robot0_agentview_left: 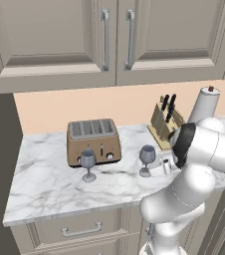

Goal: Retrieve the wine glasses from the counter and place one next to each plate.

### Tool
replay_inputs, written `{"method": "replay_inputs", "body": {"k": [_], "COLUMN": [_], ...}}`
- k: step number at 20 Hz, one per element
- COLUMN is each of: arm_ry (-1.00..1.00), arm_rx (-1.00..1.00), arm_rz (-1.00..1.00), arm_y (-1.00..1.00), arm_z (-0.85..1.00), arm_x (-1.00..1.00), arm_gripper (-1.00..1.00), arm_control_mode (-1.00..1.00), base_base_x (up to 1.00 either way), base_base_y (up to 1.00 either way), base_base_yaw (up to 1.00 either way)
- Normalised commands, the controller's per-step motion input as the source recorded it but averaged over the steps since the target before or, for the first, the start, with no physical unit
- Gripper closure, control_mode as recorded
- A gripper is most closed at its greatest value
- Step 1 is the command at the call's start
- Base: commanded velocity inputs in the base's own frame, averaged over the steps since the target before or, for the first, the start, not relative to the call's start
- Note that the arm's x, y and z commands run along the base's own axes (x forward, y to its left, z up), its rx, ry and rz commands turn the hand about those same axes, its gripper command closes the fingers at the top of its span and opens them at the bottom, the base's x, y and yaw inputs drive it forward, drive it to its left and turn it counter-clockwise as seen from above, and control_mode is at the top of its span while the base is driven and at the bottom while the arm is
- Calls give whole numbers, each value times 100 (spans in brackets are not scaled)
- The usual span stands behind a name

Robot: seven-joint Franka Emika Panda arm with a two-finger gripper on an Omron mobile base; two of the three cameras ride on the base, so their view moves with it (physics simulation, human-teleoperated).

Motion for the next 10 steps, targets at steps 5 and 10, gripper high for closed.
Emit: {"method": "replay_inputs", "body": {"k": [5, 10], "arm_ry": [-17, -14], "arm_rx": [2, 3], "arm_rz": [-7, 0], "arm_y": [0, 1], "arm_z": [27, 75], "arm_x": [-25, -30], "arm_gripper": [100, 100], "arm_control_mode": [-100, -100], "base_base_x": [0, 0], "base_base_y": [0, 0], "base_base_yaw": [0, 0]}}
